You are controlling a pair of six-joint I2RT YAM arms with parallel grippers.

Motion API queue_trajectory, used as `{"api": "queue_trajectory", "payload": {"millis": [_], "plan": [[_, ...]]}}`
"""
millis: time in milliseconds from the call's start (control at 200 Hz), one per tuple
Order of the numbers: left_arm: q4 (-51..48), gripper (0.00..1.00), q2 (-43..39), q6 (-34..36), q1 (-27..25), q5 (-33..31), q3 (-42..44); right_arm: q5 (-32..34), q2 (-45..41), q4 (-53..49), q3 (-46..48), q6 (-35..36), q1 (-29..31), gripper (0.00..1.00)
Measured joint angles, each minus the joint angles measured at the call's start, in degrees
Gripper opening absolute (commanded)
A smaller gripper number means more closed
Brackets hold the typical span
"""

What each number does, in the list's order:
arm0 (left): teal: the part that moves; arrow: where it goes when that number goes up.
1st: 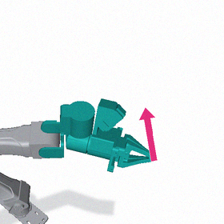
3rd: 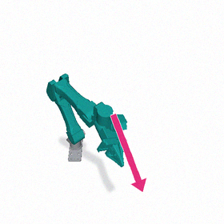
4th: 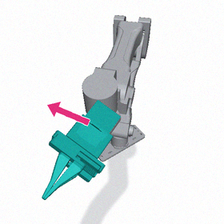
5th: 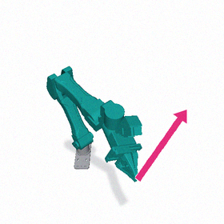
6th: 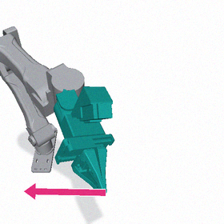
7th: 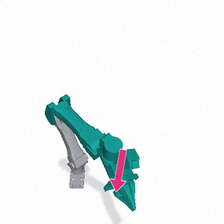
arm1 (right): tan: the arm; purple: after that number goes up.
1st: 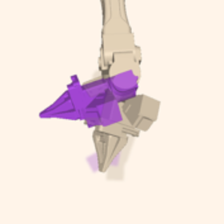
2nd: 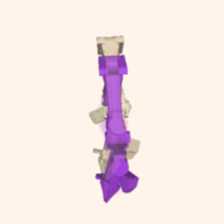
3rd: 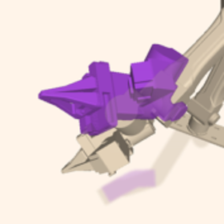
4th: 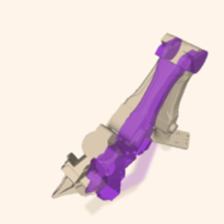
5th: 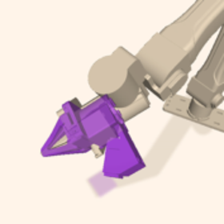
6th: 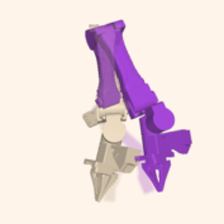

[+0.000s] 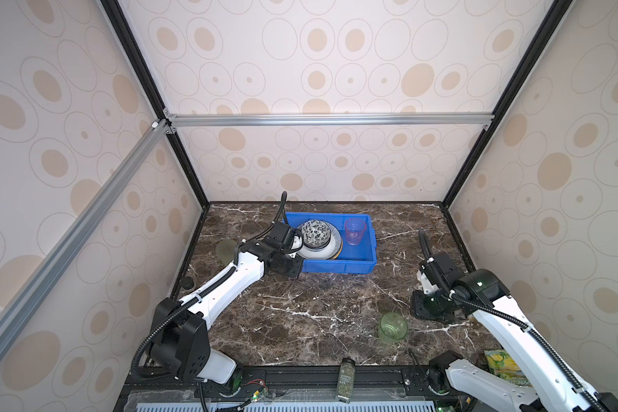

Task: Place the mixed dishes into the plastic bin
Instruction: 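Move the right gripper from the bin down to the green cup, then grip the green cup rim with the right gripper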

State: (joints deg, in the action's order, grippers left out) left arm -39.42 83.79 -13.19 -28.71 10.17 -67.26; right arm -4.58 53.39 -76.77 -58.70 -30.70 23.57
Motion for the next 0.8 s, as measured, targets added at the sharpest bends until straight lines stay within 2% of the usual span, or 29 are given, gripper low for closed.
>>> {"api": "queue_trajectory", "payload": {"millis": [125,295,575,801], "plan": [[-0.02,0.33,0.00,0.04,0.00,0.02,0.00,-3.15,-0.90,-0.11,3.19,-0.37,2.38,0.31],[-0.09,0.33,0.00,0.11,-0.02,-0.02,-0.04,-3.43,2.32,1.73,6.58,-1.97,7.32,0.31],[-0.15,0.33,0.00,0.11,-0.02,-0.22,-0.04,-1.57,4.22,4.50,8.59,-3.58,7.61,0.32],[-0.17,0.33,0.00,0.11,-0.02,-0.22,-0.04,3.19,4.90,5.07,8.57,-4.44,7.61,0.35]]}}
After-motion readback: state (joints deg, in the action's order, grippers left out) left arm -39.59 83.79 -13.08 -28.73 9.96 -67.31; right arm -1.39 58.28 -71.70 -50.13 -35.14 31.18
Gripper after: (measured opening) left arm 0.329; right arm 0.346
